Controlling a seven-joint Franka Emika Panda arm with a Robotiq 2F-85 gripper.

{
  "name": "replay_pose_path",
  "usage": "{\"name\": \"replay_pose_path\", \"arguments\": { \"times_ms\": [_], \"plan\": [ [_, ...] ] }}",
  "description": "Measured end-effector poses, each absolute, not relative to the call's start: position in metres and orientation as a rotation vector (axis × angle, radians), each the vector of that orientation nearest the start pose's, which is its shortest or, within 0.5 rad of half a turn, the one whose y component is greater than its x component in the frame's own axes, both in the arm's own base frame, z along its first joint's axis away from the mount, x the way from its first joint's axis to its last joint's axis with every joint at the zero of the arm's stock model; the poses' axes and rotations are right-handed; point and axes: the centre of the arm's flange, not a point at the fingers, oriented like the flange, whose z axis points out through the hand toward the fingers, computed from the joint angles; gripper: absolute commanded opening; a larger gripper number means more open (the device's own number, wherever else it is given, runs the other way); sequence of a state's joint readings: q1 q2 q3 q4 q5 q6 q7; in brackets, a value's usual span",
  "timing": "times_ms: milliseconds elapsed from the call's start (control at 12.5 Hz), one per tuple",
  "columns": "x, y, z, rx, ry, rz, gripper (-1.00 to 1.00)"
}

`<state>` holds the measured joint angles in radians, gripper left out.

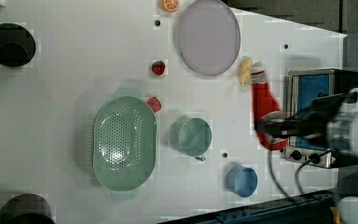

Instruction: Pick Ketchup from the table and place it in strainer.

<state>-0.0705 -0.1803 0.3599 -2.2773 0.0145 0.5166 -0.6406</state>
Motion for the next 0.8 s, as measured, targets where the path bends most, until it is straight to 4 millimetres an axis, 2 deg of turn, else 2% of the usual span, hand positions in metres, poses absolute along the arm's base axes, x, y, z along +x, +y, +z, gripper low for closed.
{"name": "replay_pose_path", "arguments": {
  "times_ms": [320,480,640,800],
  "plan": [
    [0.432,0.245,0.368,-3.186,-0.216,0.191,0.20],
    [0.417,0.292,0.348,-3.152,-0.244,0.187,0.20],
    [0.413,0.331,0.339,-3.088,-0.215,0.126,0.20],
    [0.410,0.355,0.325,-3.037,-0.108,0.118,0.20]
  ]
}}
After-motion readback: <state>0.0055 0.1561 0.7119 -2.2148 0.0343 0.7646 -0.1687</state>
